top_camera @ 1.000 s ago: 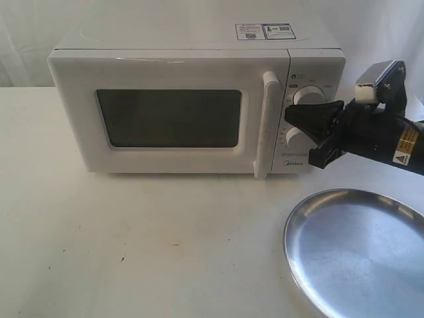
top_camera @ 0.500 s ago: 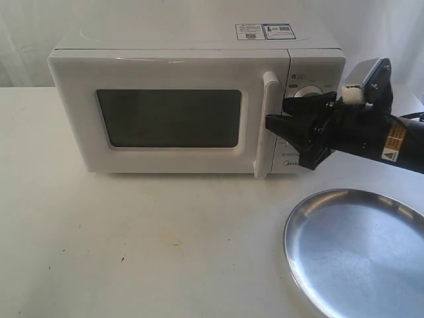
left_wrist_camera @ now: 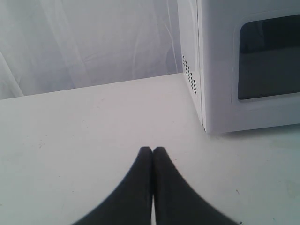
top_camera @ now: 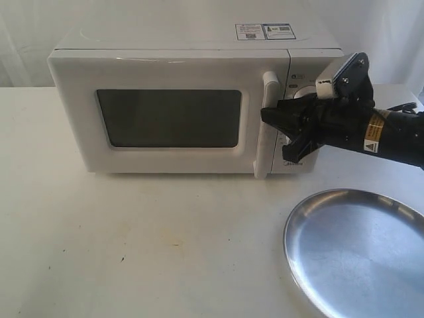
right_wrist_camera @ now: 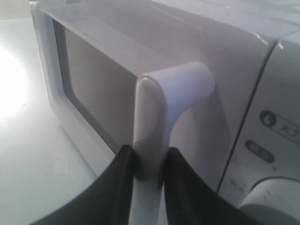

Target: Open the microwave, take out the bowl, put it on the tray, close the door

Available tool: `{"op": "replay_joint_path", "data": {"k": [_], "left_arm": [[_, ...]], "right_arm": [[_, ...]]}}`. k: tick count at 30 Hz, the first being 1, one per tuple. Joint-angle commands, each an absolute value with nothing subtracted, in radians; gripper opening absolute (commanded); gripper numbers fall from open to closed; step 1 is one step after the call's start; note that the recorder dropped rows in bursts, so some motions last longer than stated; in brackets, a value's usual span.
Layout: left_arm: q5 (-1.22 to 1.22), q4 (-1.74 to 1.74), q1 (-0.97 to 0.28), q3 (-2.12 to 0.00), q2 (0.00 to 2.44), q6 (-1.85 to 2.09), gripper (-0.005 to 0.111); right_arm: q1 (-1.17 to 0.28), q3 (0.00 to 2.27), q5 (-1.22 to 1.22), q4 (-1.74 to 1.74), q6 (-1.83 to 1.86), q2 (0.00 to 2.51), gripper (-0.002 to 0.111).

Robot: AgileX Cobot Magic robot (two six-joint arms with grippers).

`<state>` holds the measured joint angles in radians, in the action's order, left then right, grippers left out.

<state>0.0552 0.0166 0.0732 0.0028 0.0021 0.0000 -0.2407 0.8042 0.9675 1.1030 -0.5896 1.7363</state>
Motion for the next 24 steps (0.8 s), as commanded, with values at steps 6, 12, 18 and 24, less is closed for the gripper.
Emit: {"op": "replay_joint_path", "data": {"k": [6, 12, 18, 24], "left_arm": [[0.059, 0.009, 0.069, 0.0, 0.0, 0.0, 0.0], [0.059, 0.009, 0.069, 0.0, 0.0, 0.0, 0.0], [0.059, 0.009, 0.069, 0.0, 0.0, 0.0, 0.0], [0.059, 0.009, 0.069, 0.0, 0.0, 0.0, 0.0]], "right_arm": [[-0.243, 0.817, 0.924, 1.077, -0.578, 1.737, 0.0], [-0.243, 0.817, 1.09, 1.296, -0.581, 1.737, 0.0], [-0.243, 0.817, 1.221, 1.487, -0.59, 1.737, 0.0], [-0.243, 0.817, 1.221, 1.537, -0.607, 1.737, 0.0]]}}
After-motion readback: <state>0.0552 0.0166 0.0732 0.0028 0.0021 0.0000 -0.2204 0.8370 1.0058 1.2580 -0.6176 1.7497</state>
